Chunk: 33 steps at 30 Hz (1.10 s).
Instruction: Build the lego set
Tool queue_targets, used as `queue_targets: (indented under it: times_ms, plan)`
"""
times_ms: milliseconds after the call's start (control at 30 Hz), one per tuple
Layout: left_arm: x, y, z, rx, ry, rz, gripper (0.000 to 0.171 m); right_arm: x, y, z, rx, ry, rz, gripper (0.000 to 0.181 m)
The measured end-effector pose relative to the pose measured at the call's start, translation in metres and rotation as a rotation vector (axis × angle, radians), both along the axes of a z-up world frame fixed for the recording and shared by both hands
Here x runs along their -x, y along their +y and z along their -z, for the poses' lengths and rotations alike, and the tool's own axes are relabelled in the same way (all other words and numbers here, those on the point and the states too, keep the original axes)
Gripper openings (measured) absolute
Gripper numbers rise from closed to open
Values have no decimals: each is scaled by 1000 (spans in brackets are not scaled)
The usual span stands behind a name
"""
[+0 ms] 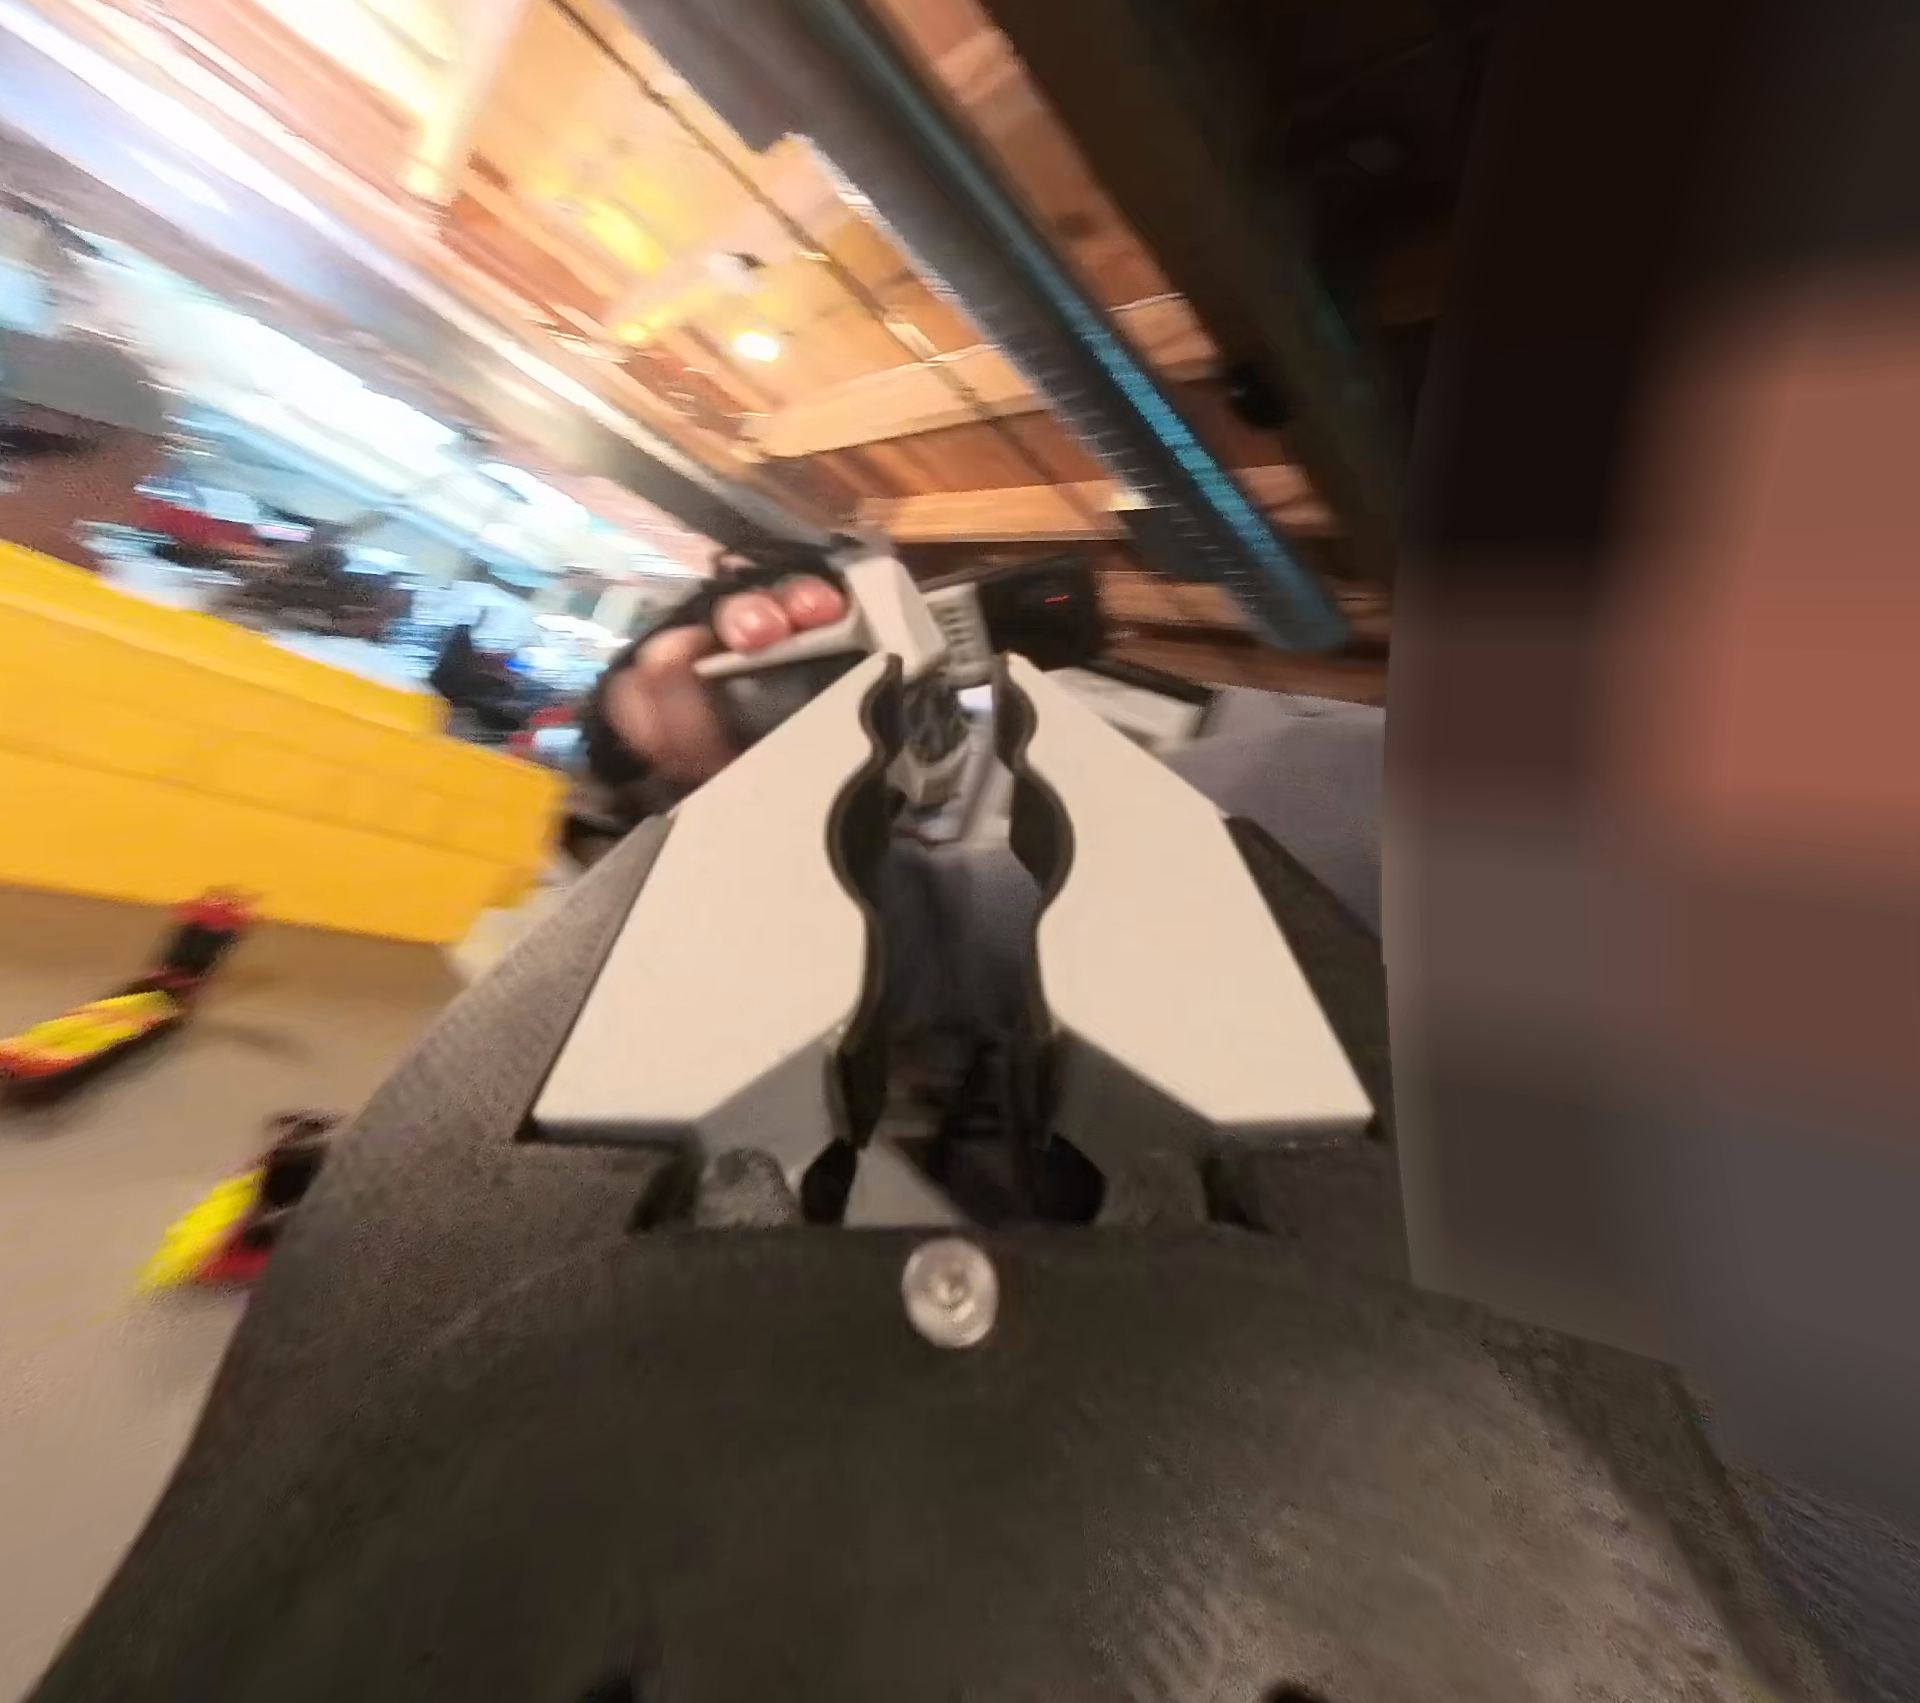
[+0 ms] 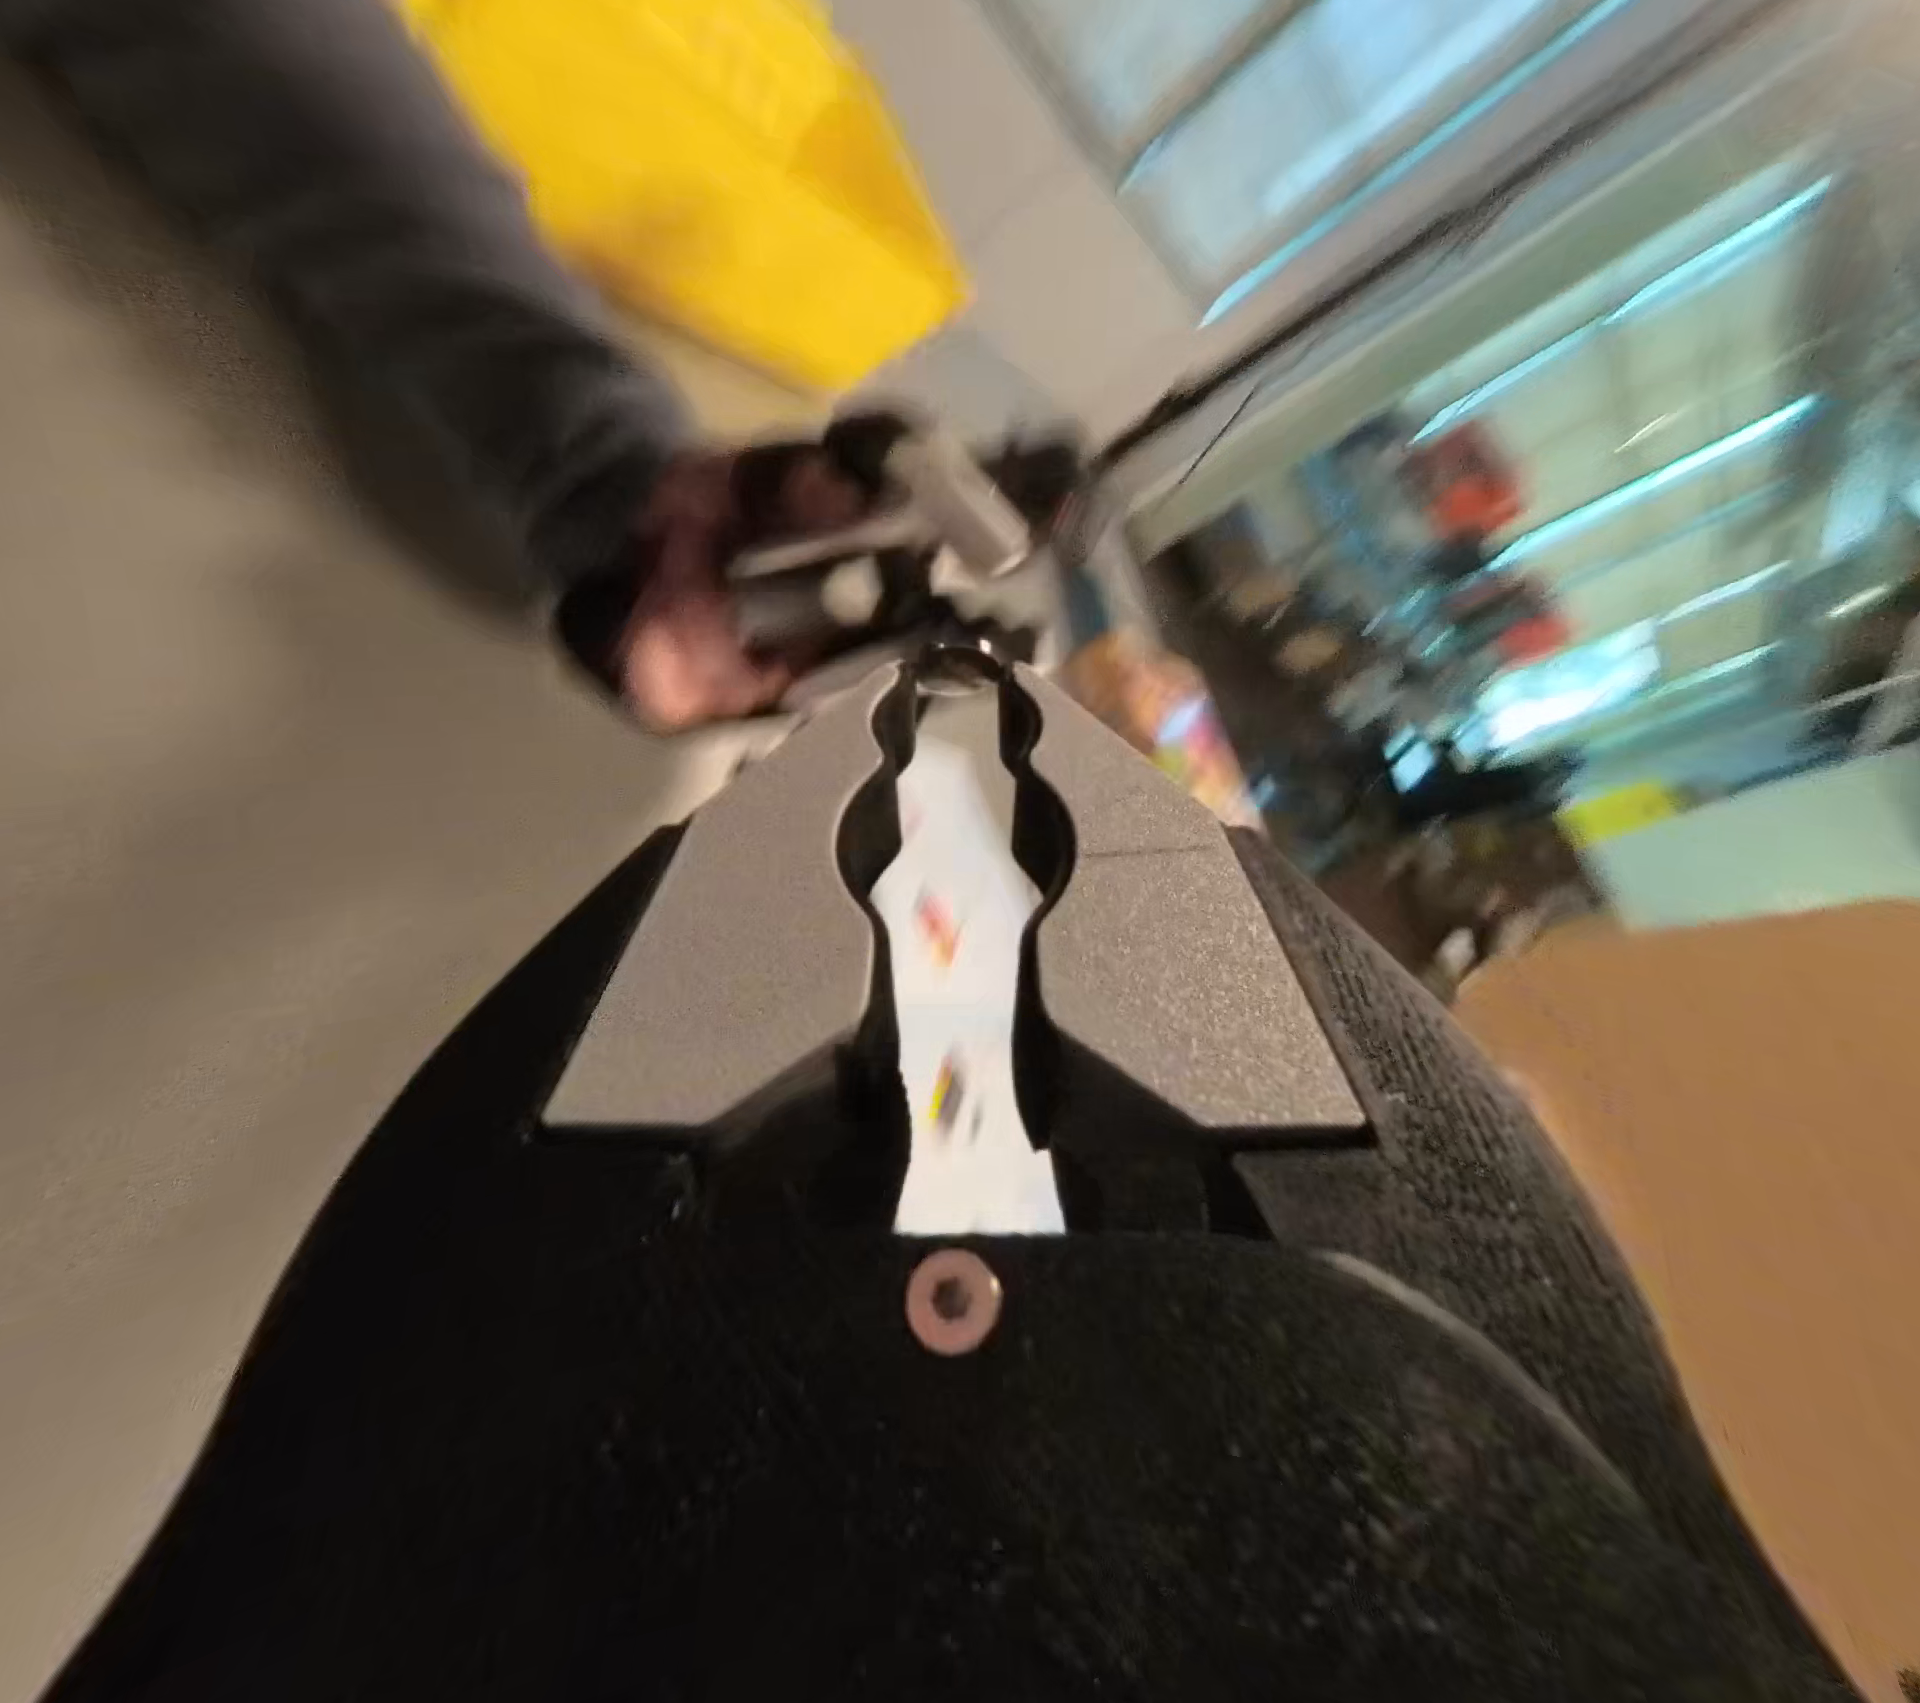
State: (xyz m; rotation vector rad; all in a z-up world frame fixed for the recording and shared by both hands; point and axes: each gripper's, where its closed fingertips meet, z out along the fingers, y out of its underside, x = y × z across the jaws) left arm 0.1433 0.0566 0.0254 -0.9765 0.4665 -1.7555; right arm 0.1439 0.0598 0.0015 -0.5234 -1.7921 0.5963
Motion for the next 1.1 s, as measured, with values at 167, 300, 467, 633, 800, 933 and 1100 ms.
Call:
queue_targets:
  times_ms: [167,300,467,633,800,933,1100]
  plan:
    - [20,52,36,93,255,-449,13,-53,31,106,0,-829,170,13]
    - [8,64,69,132,521,-506,13,-81,42,143,-37,-1138,245,13]
    - [-6,64,85,88,651,-533,13,-91,63,164,-99,-1300,361,13]
    - [1,71,89,120,665,-586,11,-92,66,166,-56,-1367,408,13]
    - [18,79,87,118,675,-738,10,-91,65,167,-40,-1379,387,14]
    - [16,80,88,104,701,-760,11,-90,66,167,-5,-1362,378,16]
    - [18,81,89,117,689,-754,10,-84,61,166,60,-1319,338,17]
